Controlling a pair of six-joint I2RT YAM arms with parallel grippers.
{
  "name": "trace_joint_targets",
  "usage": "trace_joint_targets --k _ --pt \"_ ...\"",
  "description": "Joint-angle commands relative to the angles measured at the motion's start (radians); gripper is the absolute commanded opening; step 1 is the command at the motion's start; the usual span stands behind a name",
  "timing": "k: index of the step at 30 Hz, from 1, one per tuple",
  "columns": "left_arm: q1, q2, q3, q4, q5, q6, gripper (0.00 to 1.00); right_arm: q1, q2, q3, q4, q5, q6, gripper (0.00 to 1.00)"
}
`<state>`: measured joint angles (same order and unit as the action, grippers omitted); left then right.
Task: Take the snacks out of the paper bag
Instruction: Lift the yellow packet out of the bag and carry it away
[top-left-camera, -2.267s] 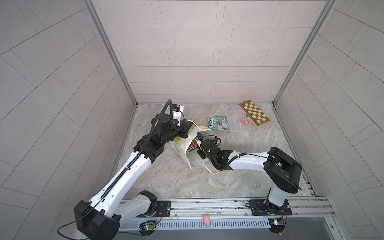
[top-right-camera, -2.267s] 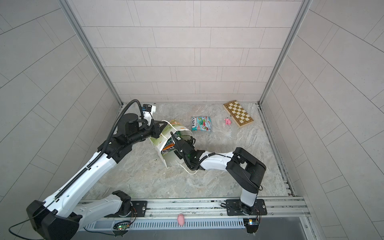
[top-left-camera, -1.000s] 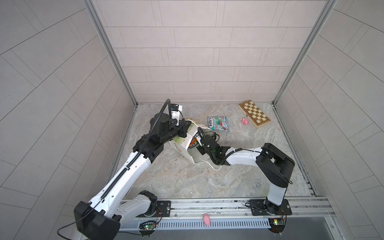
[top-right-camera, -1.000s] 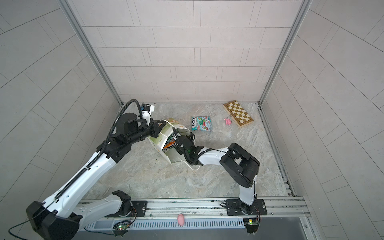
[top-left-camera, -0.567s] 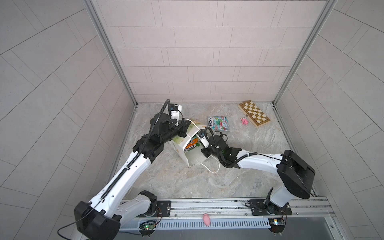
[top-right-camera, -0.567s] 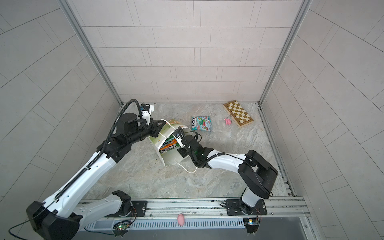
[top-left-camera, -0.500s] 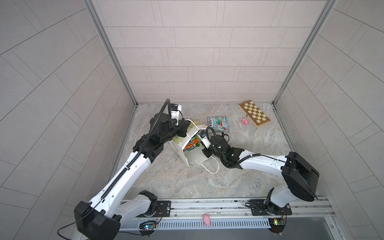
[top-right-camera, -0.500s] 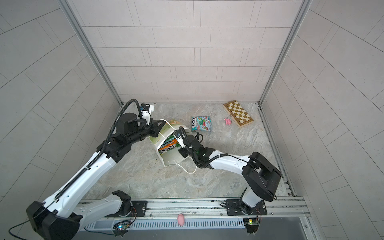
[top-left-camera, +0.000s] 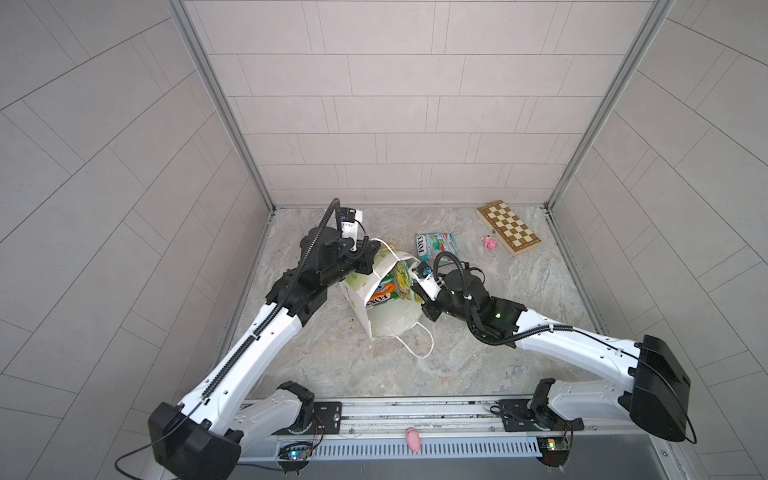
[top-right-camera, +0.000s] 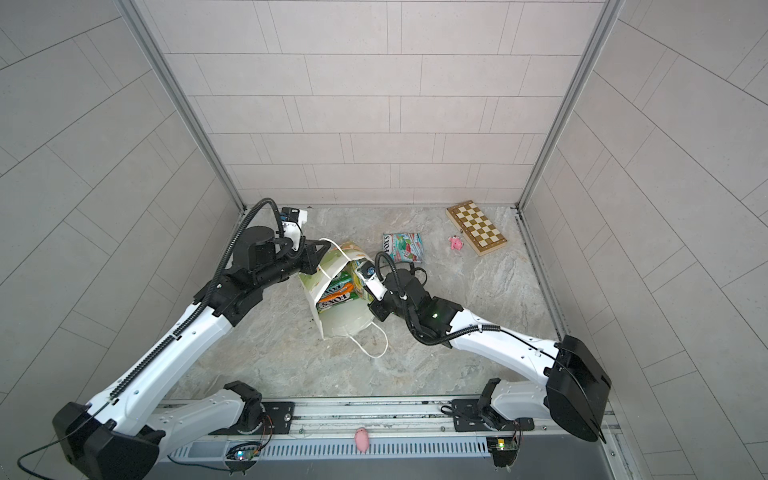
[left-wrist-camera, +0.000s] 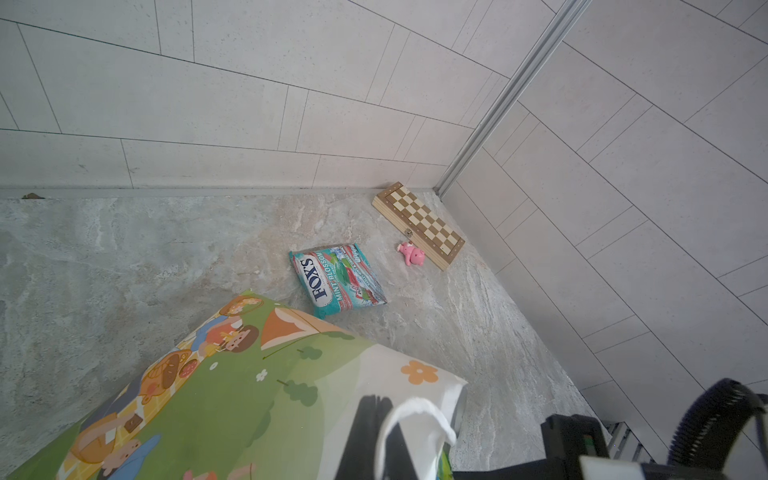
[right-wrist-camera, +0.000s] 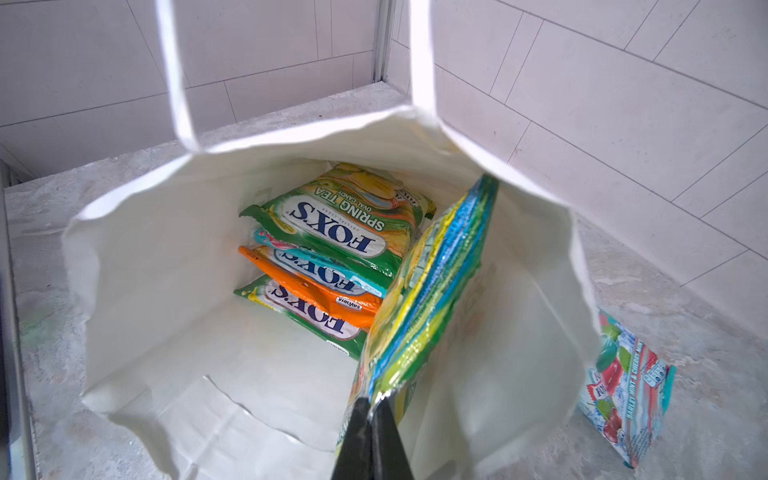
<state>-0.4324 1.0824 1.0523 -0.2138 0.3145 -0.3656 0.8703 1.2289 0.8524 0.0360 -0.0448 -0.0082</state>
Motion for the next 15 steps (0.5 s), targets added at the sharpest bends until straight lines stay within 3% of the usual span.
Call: trace_joint_targets --k 1,15 --pt "0.004 -0.007 -0.011 0.036 -0.007 0.005 0.00 0.004 -0.074 0.022 -0.023 -0.002 -0.053 0.00" --pt "0.004 -0.007 -0.010 0.032 -0.014 0.007 0.00 0.004 -0.193 0.107 -0.103 0.067 -0.139 0.00"
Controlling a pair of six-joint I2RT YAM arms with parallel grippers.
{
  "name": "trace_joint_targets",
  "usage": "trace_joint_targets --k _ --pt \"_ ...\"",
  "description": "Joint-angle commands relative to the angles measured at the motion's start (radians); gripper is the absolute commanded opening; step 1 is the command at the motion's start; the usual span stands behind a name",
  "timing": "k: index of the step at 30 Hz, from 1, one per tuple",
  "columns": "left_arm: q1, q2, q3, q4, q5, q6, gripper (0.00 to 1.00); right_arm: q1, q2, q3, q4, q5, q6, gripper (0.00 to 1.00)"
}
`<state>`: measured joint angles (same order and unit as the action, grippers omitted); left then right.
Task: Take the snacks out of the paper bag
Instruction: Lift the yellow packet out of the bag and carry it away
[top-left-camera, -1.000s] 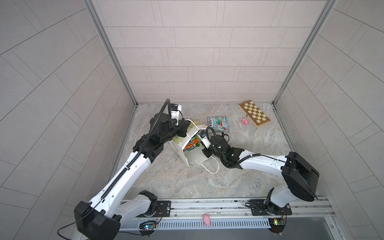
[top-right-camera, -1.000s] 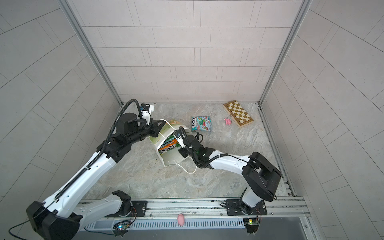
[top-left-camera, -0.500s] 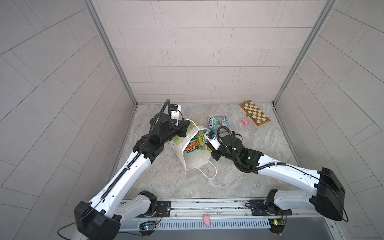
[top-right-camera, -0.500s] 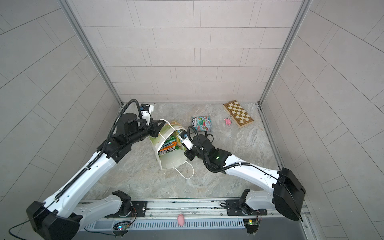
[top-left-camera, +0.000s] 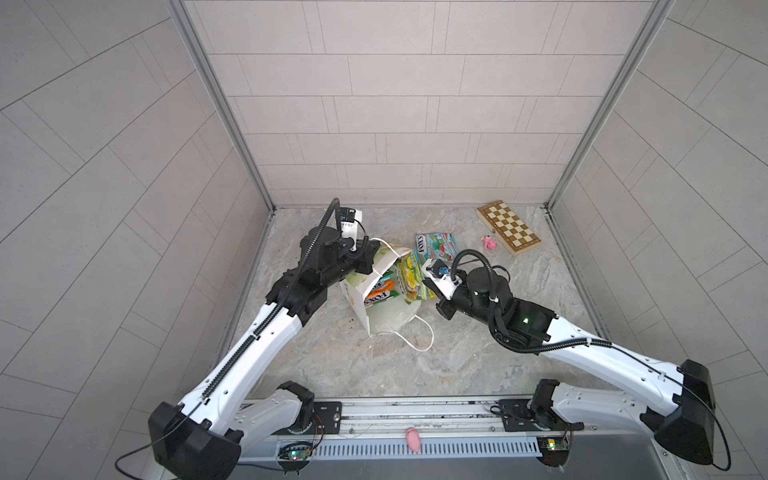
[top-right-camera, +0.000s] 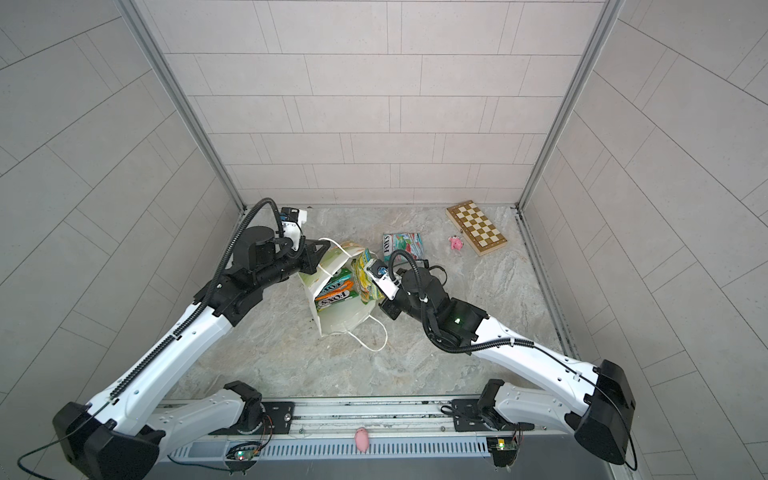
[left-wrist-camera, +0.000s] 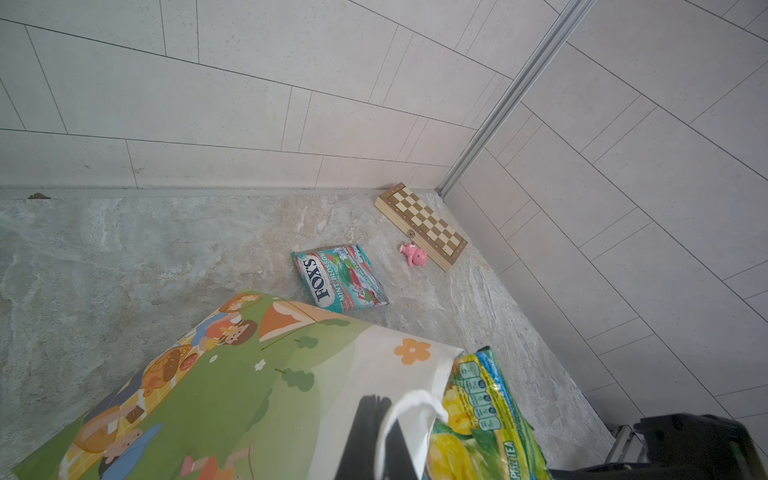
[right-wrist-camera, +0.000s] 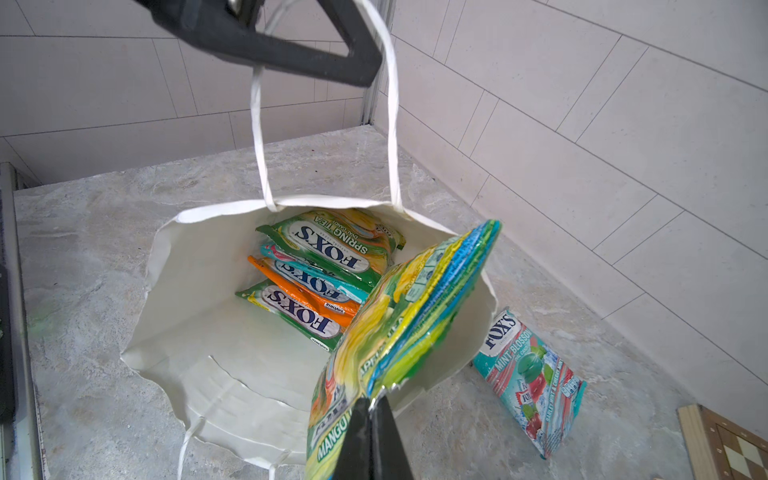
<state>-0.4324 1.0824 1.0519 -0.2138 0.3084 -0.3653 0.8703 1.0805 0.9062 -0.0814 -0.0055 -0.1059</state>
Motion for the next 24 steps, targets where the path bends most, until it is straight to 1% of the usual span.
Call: trace_joint_targets --k 1,11,14,17,22,24 --pt "0.004 -0.007 -0.010 0.030 -0.008 0.006 0.00 0.004 -0.051 0.063 0.006 0.029 -0.046 0.00" --pt "0.004 -0.006 -0.010 0.028 -0.010 0.007 0.00 0.004 -0.151 0.103 -0.054 0.089 -0.087 0.00" --pt "0.004 -0.003 -0.009 0.028 -0.008 0.006 0.00 0.005 -0.189 0.098 -0.055 0.128 -0.097 0.00" --pt "0.004 -0.002 -0.009 0.028 -0.007 0.006 0.00 0.004 -0.216 0.097 -0.061 0.193 -0.100 0.00" --pt "0.003 -0.001 -0.009 0.028 -0.007 0.006 0.00 0.002 -0.229 0.088 -0.076 0.359 -0.069 0.00" --pt "0.004 0.000 -0.007 0.028 -0.007 0.006 0.00 -0.011 -0.230 0.075 -0.081 0.399 -0.059 0.00"
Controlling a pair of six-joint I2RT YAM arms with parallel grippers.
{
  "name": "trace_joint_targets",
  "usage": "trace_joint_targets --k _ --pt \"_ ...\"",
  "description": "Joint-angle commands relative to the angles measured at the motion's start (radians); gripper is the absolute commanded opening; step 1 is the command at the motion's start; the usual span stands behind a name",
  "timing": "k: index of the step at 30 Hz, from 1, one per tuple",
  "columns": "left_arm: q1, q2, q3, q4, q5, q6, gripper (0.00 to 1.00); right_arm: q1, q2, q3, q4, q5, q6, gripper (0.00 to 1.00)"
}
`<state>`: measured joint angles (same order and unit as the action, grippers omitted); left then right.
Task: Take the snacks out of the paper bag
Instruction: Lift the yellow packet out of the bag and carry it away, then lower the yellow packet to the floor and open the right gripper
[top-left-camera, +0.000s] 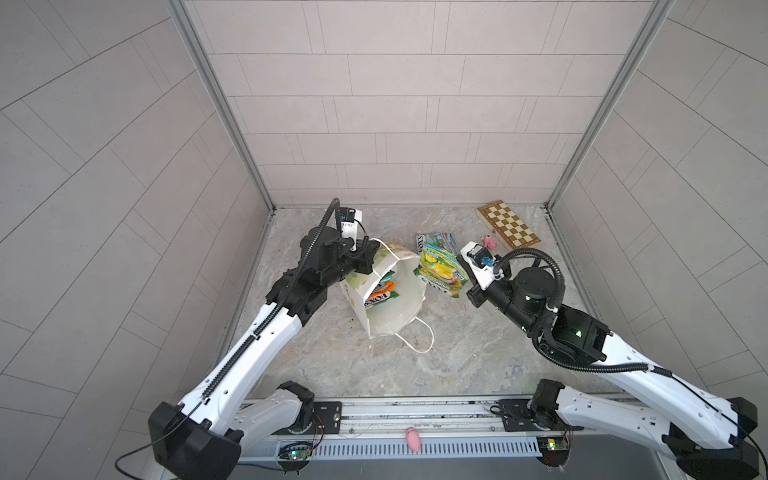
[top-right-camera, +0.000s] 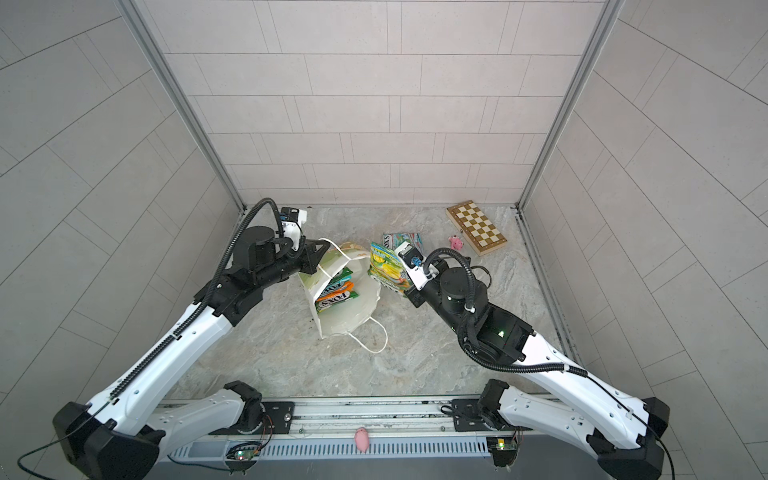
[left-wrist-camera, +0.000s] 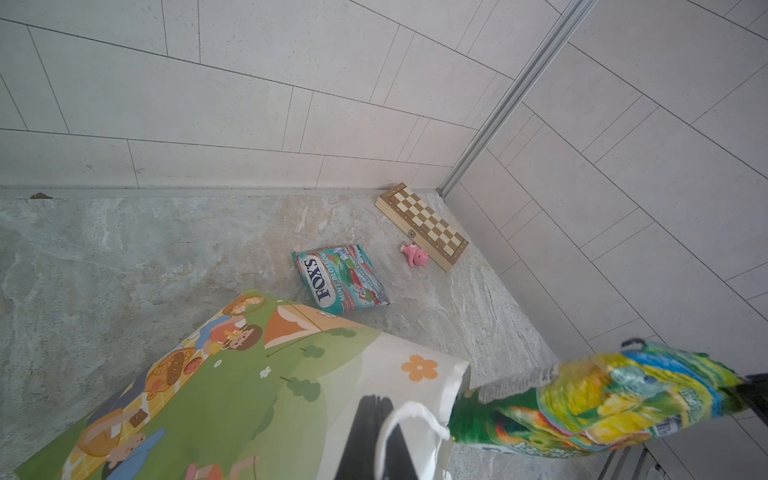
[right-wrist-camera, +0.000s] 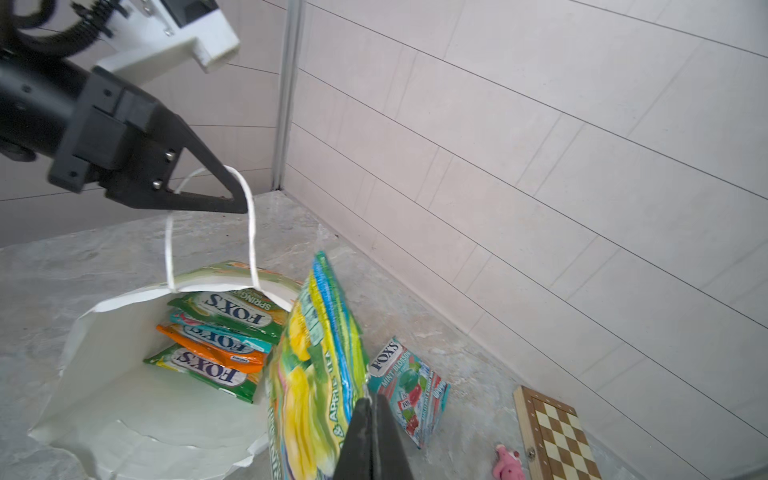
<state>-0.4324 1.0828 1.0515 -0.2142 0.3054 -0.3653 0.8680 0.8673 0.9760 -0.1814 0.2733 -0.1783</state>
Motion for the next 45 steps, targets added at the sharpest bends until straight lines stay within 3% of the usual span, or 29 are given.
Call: trace_joint_targets --k 1,6,12,18,22,28,35,45 --pt "0.004 0.000 -0.007 0.028 -0.004 0.005 0.00 -0.023 -0.014 -0.001 0.011 0.125 0.024 0.00" --pt "0.004 -0.001 -0.007 0.028 -0.002 0.004 0.00 -0.164 0.002 -0.059 -0.030 0.047 0.139 0.00" --pt "0.004 -0.001 -0.007 0.027 0.000 0.002 0.00 -0.411 0.071 -0.171 0.013 -0.185 0.277 0.00" --pt "0.004 0.001 -0.007 0.028 -0.003 0.004 0.00 -0.481 0.137 -0.203 -0.024 -0.241 0.337 0.01" --pt "0.004 0.001 -0.007 0.028 -0.001 0.005 0.00 -0.515 0.174 -0.200 -0.106 -0.210 0.400 0.40" --pt "0.004 0.002 -0.008 0.027 -0.003 0.006 0.00 -0.563 0.214 -0.193 -0.289 -0.209 0.592 0.63" --pt "0.004 0.001 -0.005 0.026 -0.003 0.006 0.00 -0.564 0.194 -0.306 -0.342 -0.234 0.794 0.75" --pt "0.004 -0.001 -0.006 0.025 -0.006 0.006 0.00 -0.570 0.224 -0.453 -0.145 -0.301 0.922 0.75"
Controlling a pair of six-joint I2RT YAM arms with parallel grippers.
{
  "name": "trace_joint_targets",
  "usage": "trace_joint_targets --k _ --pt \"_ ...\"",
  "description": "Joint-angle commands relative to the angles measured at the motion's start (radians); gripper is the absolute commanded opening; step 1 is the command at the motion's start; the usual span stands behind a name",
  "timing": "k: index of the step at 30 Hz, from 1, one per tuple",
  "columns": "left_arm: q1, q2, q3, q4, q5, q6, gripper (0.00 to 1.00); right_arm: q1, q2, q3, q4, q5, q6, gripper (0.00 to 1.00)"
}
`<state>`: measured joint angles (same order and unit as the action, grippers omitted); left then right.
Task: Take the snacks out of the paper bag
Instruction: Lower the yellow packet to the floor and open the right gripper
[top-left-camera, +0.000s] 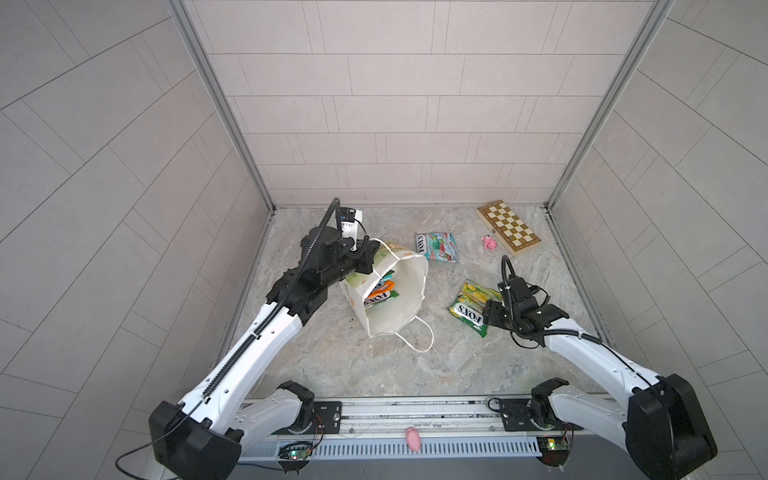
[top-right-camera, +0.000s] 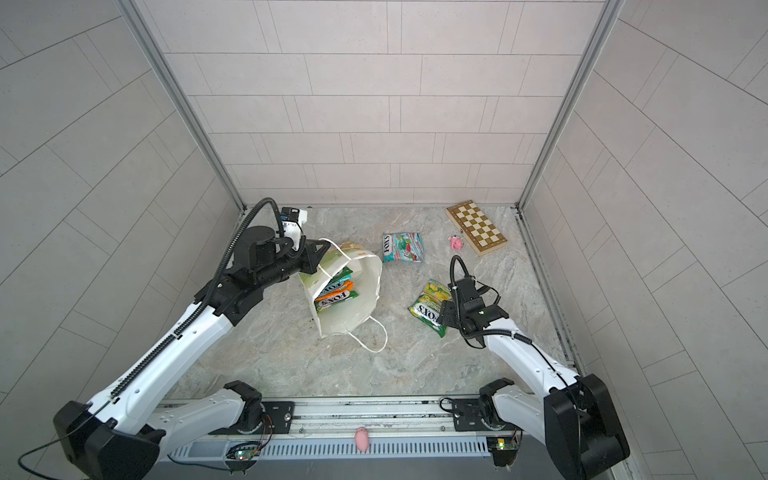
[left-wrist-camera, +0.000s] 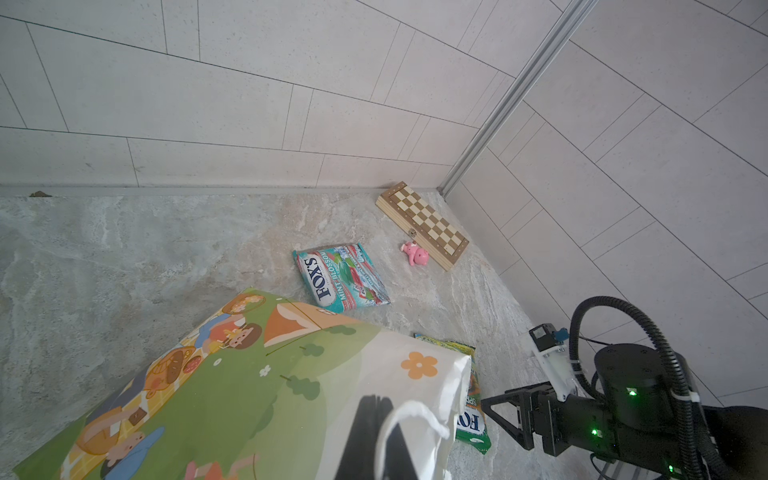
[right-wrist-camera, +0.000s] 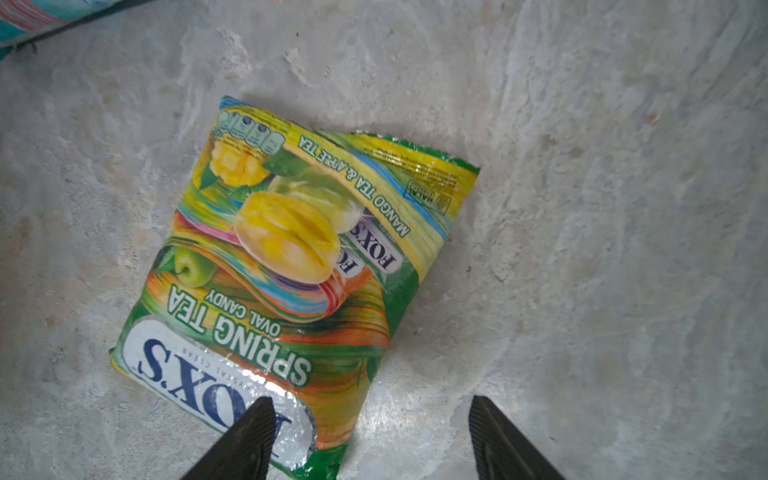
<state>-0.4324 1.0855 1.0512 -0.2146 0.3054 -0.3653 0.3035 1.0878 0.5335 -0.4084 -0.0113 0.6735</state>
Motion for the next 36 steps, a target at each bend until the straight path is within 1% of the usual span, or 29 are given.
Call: trace_joint_targets --k 1,5,8,14,15,17,19,20,21,22,23,25,30,36 --pt "0.004 -0.003 -0.006 0.026 -0.005 0.006 0.00 -0.007 0.010 -0.018 0.098 -0.019 0.075 0.75" --pt "0.005 -0.003 -0.006 0.026 -0.005 0.006 0.00 -0.028 0.041 -0.049 0.161 -0.038 0.098 0.75" --pt "0.004 -0.003 -0.006 0.025 -0.004 0.006 0.00 -0.044 0.079 -0.072 0.235 -0.079 0.116 0.75" --pt "0.004 -0.002 -0.005 0.025 -0.004 0.007 0.00 -0.057 0.162 -0.071 0.333 -0.162 0.132 0.68" --pt "0.005 -0.002 -0.006 0.024 -0.004 0.007 0.00 -0.058 0.179 -0.070 0.348 -0.163 0.137 0.65" --pt "0.004 -0.002 -0.006 0.025 -0.004 0.008 0.00 -0.062 0.214 -0.072 0.384 -0.174 0.147 0.55" --pt "0.004 -0.004 -0.006 0.024 -0.005 0.009 0.00 -0.071 0.253 -0.069 0.422 -0.201 0.158 0.42" --pt "0.004 -0.004 -0.006 0.024 -0.007 0.009 0.00 -0.079 0.270 -0.064 0.429 -0.205 0.162 0.34" --pt "0.005 -0.004 -0.005 0.023 -0.008 0.009 0.00 -0.086 0.283 -0.060 0.437 -0.199 0.168 0.26" --pt "0.004 -0.005 -0.004 0.023 -0.007 0.009 0.00 -0.095 0.293 -0.061 0.451 -0.192 0.171 0.21" --pt "0.004 -0.004 -0.005 0.022 -0.006 0.009 0.00 -0.103 0.302 -0.057 0.465 -0.181 0.177 0.16" --pt "0.005 -0.005 -0.004 0.023 -0.007 0.009 0.00 -0.124 0.319 -0.047 0.484 -0.165 0.179 0.11" --pt "0.004 -0.007 -0.005 0.020 -0.009 0.012 0.00 -0.169 0.397 0.051 0.465 -0.130 0.134 0.10" --pt "0.004 -0.010 -0.003 0.016 -0.016 0.019 0.00 -0.201 0.555 0.210 0.428 -0.159 0.072 0.12"
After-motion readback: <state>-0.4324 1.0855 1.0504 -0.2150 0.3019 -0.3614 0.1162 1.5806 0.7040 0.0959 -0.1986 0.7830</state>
